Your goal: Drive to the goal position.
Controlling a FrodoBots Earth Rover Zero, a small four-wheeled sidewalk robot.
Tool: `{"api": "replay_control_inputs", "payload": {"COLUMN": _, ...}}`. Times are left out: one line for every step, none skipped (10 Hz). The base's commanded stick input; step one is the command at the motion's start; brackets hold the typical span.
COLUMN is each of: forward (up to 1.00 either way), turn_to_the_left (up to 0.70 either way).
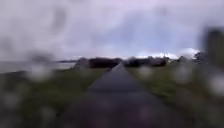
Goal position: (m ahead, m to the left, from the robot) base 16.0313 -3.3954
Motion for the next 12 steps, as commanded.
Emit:
{"api": "replay_control_inputs", "payload": {"forward": 0.7, "turn_to_the_left": 0.0}}
{"api": "replay_control_inputs", "payload": {"forward": 0.7, "turn_to_the_left": 0.0}}
{"api": "replay_control_inputs", "payload": {"forward": 0.7, "turn_to_the_left": -0.02}}
{"api": "replay_control_inputs", "payload": {"forward": 0.7, "turn_to_the_left": -0.17}}
{"api": "replay_control_inputs", "payload": {"forward": 0.7, "turn_to_the_left": -0.33}}
{"api": "replay_control_inputs", "payload": {"forward": 0.7, "turn_to_the_left": -0.22}}
{"api": "replay_control_inputs", "payload": {"forward": 0.7, "turn_to_the_left": -0.06}}
{"api": "replay_control_inputs", "payload": {"forward": 0.7, "turn_to_the_left": 0.0}}
{"api": "replay_control_inputs", "payload": {"forward": 0.7, "turn_to_the_left": 0.0}}
{"api": "replay_control_inputs", "payload": {"forward": 0.7, "turn_to_the_left": 0.0}}
{"api": "replay_control_inputs", "payload": {"forward": 0.7, "turn_to_the_left": 0.0}}
{"api": "replay_control_inputs", "payload": {"forward": 0.7, "turn_to_the_left": 0.0}}
